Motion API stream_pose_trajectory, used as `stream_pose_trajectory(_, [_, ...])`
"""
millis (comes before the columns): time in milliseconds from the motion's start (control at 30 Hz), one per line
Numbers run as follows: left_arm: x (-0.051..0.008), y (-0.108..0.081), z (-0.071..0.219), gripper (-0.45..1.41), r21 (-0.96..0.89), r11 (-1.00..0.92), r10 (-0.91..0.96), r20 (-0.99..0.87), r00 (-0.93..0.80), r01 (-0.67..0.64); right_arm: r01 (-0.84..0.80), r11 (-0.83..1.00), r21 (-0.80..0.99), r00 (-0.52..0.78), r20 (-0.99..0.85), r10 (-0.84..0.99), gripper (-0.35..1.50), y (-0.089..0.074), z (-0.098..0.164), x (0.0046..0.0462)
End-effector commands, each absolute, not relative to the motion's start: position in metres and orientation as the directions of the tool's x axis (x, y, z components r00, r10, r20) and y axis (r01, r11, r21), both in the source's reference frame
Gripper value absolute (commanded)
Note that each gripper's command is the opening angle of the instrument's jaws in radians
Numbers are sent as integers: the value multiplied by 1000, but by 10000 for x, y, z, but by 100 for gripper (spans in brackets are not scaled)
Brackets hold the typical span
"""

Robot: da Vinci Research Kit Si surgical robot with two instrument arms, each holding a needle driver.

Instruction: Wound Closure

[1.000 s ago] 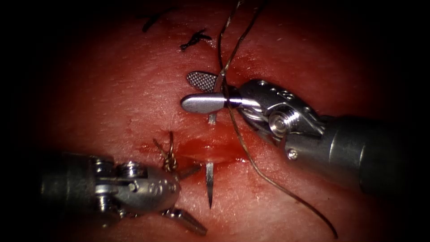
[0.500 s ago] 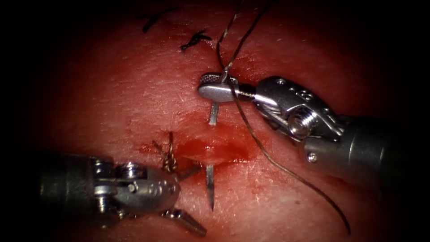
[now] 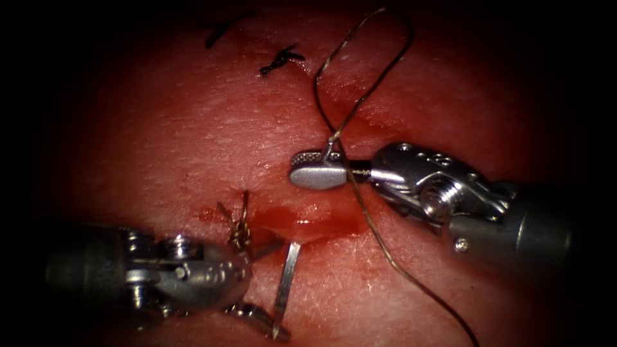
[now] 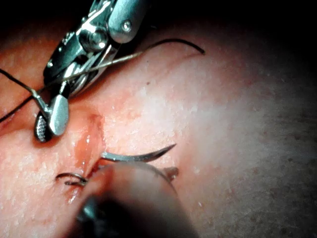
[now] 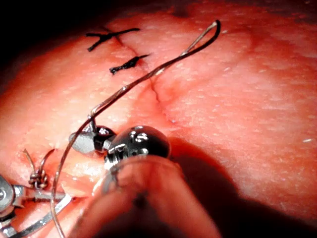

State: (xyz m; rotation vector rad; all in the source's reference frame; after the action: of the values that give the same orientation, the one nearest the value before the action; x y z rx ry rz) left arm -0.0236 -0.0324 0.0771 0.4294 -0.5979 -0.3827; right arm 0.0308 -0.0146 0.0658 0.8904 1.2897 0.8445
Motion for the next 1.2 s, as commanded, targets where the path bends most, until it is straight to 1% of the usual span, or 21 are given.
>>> stream_pose_trajectory(33, [-242, -325, 771, 78, 462, 869, -413, 482, 772, 177, -18, 460, 888, 53, -458, 887, 24, -133, 665, 310])
stream_pose_trajectory(67, [-242, -325, 768, 79, 435, 890, -371, 512, 775, 138, -13, 468, 884, 26, -467, 884, 72, -127, 666, 308])
stream_pose_trajectory(100, [-242, -326, 765, 79, 400, 912, -317, 548, 775, 91, -6, 476, 880, -3, -476, 880, 108, -121, 668, 305])
stream_pose_trajectory(133, [-242, -326, 760, 81, 348, 937, -242, 594, 767, 26, 0, 485, 874, -20, -485, 874, 118, -117, 669, 303])
stream_pose_trajectory(167, [-242, -327, 756, 81, 306, 952, -179, 624, 760, -27, 4, 495, 869, -28, -494, 869, 123, -114, 670, 301])
stream_pose_trajectory(267, [-241, -326, 742, 78, 201, 969, -31, 681, 732, -146, 12, 504, 864, -27, -504, 863, 123, -111, 671, 292])
stream_pose_trajectory(300, [-239, -324, 733, 73, 144, 971, 34, 708, 706, -192, 19, 510, 860, -23, -509, 860, 121, -113, 670, 285])
stream_pose_trajectory(333, [-239, -322, 731, 71, 124, 971, 53, 717, 695, -202, 23, 510, 860, -21, -510, 860, 119, -114, 670, 282])
stream_pose_trajectory(433, [-246, -311, 727, 66, 22, 979, 113, 772, 625, -205, 27, 510, 860, -16, -510, 860, 109, -117, 670, 267])
stream_pose_trajectory(500, [-249, -309, 727, 66, 3, 979, 126, 782, 610, -205, 23, 511, 859, -16, -511, 860, 108, -118, 670, 265])
stream_pose_trajectory(567, [-266, -298, 732, 61, -50, 978, 155, 822, 548, -201, 14, 521, 853, -15, -521, 853, 101, -123, 675, 258])
stream_pose_trajectory(733, [-275, -288, 739, 63, -61, 979, 157, 837, 524, -196, 11, 531, 847, -12, -531, 847, 92, -131, 683, 257])
stream_pose_trajectory(833, [-276, -282, 747, 61, -88, 978, 168, 868, 467, -189, 3, 545, 838, -11, -545, 838, 84, -142, 695, 259])
stream_pose_trajectory(867, [-274, -280, 752, 58, -93, 976, 175, 871, 459, -194, 1, 549, 836, -10, -549, 836, 77, -144, 699, 260])
stream_pose_trajectory(967, [-272, -279, 759, 46, -103, 975, 183, 875, 449, -196, -6, 553, 833, -11, -553, 833, 69, -146, 702, 260])
stream_pose_trajectory(1100, [-274, -281, 759, 29, -101, 980, 164, 895, 414, -170, -6, 555, 832, -10, -555, 832, 66, -148, 704, 260])
stream_pose_trajectory(1133, [-276, -282, 758, 12, -93, 983, 150, 905, 399, -159, -8, 555, 832, -11, -555, 832, 66, -149, 703, 260])
stream_pose_trajectory(1167, [-276, -282, 758, 12, -93, 983, 150, 905, 399, -159, -8, 555, 832, -11, -555, 832, 66, -149, 703, 260])
stream_pose_trajectory(1200, [-276, -282, 758, 0, -88, 983, 146, 906, 396, -160, -10, 555, 832, -11, -555, 832, 61, -149, 703, 259])
